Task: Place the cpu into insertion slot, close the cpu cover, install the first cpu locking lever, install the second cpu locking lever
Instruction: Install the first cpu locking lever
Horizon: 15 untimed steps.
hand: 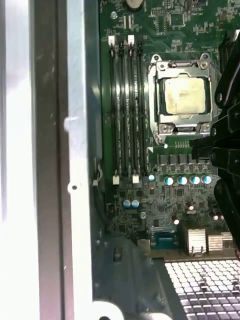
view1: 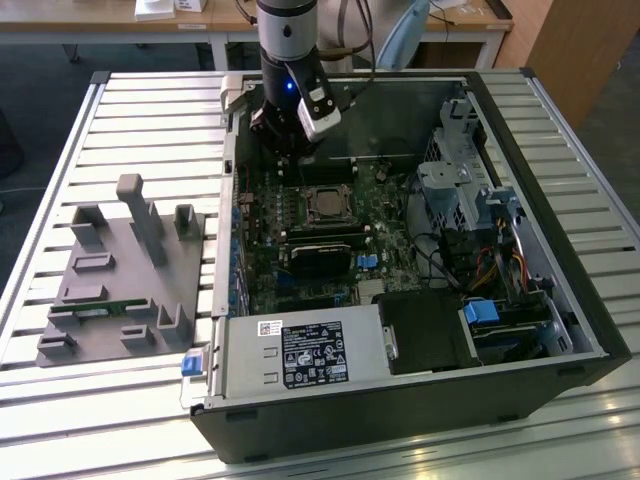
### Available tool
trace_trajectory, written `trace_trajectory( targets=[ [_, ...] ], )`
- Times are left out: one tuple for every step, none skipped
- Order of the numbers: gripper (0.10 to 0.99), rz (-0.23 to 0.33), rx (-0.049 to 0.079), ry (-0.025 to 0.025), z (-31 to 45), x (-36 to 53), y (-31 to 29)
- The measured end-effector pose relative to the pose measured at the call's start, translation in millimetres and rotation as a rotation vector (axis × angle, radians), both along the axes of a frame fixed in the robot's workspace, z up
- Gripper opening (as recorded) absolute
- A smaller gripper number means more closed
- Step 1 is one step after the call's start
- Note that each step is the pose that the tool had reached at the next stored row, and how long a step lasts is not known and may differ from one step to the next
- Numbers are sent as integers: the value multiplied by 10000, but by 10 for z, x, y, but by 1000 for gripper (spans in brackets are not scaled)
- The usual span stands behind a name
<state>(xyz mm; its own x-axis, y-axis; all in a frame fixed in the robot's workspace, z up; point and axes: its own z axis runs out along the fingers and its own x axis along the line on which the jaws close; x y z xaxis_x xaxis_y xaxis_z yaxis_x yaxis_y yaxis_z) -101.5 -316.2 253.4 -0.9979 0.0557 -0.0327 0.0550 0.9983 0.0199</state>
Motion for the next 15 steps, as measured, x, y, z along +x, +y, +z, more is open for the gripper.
trace_trajectory(
  targets=[
    [106, 4, -1, 0, 0, -10, 9],
    [106, 7, 0, 0, -2, -17, 22],
    [106, 12, -1, 1, -3, -24, 38],
    [106, 20, 0, 1, -4, -28, 59],
    [106, 31, 0, 1, -4, -32, 82],
    [106, 43, 0, 0, -5, -36, 104],
    [106, 54, -1, 1, -5, -39, 126],
    [106, 63, 0, 1, -5, -43, 148],
    [106, 71, 0, 0, -6, -46, 169],
    [106, 81, 0, 0, -6, -47, 190],
    [106, 94, 0, 0, -6, -48, 213],
    [106, 108, 0, 1, -6, -49, 232],
    [106, 122, -1, 1, -7, -49, 248],
    [106, 129, -1, 0, -8, -49, 256],
    [106, 130, -1, 1, -9, -46, 259]
  ],
)
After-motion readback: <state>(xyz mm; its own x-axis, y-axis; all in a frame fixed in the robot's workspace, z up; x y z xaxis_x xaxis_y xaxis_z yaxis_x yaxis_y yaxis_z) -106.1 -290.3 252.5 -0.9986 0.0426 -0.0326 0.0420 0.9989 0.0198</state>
